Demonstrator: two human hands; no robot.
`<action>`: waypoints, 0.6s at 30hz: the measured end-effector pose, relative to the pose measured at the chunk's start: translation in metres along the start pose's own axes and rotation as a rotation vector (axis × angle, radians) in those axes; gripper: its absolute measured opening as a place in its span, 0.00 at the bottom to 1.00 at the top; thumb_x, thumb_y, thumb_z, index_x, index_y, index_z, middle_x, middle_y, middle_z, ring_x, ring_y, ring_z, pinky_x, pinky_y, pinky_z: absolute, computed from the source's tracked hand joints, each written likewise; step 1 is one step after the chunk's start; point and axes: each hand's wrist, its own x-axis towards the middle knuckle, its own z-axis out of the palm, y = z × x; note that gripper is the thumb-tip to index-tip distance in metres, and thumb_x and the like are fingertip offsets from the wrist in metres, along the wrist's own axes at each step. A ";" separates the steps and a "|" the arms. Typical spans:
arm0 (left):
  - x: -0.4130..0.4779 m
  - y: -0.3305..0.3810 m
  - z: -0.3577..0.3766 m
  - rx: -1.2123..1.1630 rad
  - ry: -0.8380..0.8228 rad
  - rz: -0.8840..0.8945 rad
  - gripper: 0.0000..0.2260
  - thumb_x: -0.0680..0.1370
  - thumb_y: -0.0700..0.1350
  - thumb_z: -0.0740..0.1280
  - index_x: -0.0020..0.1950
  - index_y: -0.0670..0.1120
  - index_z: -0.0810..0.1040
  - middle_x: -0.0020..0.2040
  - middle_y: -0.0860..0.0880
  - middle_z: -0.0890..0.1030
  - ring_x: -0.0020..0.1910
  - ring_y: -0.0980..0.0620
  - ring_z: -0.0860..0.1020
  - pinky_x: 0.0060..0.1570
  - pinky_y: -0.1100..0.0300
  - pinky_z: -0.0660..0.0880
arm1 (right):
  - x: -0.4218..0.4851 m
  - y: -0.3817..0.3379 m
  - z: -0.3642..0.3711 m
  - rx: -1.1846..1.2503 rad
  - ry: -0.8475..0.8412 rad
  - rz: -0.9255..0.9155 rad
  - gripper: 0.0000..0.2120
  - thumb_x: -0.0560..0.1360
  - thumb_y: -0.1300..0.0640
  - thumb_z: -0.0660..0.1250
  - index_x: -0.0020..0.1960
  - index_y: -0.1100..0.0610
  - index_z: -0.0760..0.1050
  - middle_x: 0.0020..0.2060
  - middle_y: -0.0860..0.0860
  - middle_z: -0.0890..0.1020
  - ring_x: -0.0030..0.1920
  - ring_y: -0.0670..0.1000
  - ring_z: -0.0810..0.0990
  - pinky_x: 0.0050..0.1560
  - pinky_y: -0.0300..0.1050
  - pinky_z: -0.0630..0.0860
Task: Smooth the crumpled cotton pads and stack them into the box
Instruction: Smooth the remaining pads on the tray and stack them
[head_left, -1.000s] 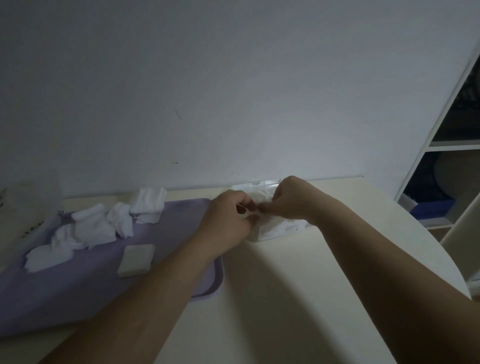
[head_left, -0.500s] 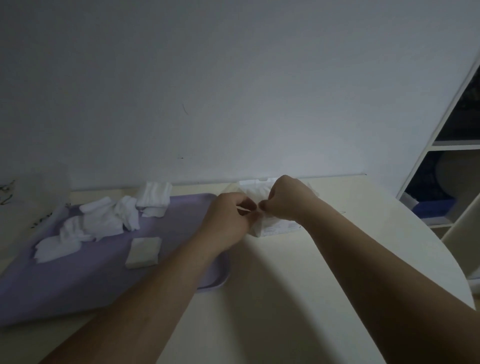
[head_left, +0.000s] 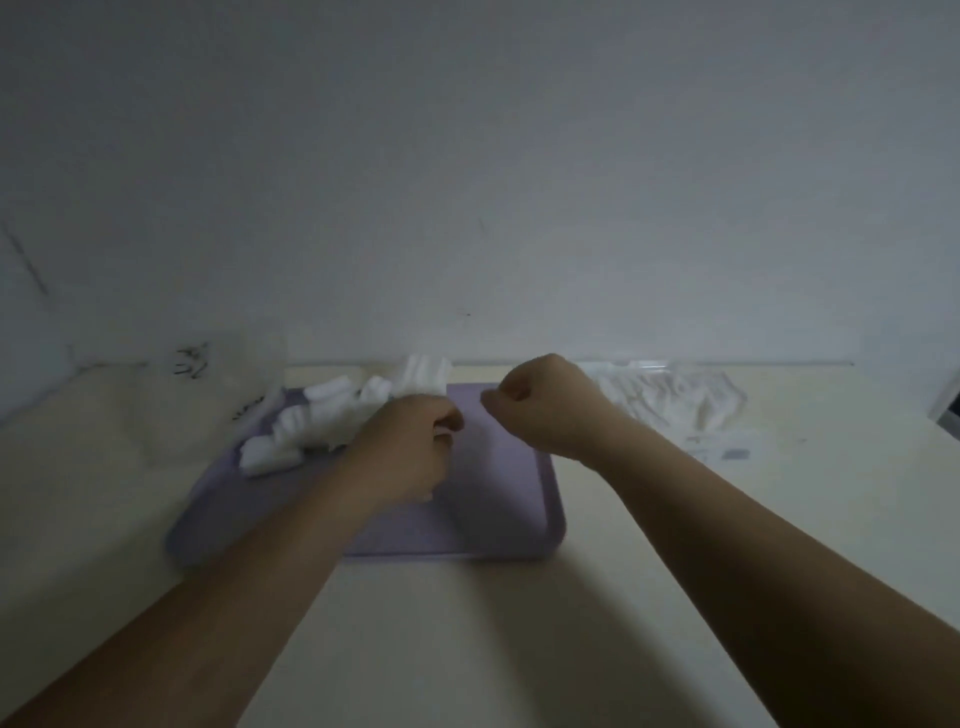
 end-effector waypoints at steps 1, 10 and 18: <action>-0.006 -0.016 -0.008 0.030 -0.038 -0.037 0.12 0.81 0.43 0.66 0.64 0.47 0.81 0.61 0.48 0.82 0.59 0.46 0.81 0.57 0.55 0.78 | 0.003 -0.002 0.013 0.020 -0.033 0.008 0.17 0.78 0.51 0.67 0.32 0.56 0.75 0.27 0.49 0.76 0.30 0.49 0.74 0.34 0.41 0.70; -0.005 -0.065 -0.020 -0.171 -0.181 -0.128 0.18 0.67 0.50 0.77 0.54 0.45 0.81 0.44 0.46 0.83 0.43 0.47 0.81 0.49 0.46 0.79 | 0.064 -0.018 0.071 0.008 -0.028 -0.122 0.19 0.83 0.52 0.62 0.73 0.52 0.75 0.71 0.51 0.75 0.67 0.54 0.77 0.60 0.43 0.70; 0.004 -0.075 -0.020 -0.201 -0.223 -0.164 0.08 0.74 0.49 0.76 0.46 0.52 0.77 0.42 0.54 0.79 0.41 0.55 0.76 0.41 0.60 0.72 | 0.126 -0.021 0.090 -0.040 -0.145 -0.067 0.27 0.83 0.51 0.64 0.79 0.56 0.64 0.75 0.57 0.73 0.73 0.59 0.72 0.70 0.49 0.68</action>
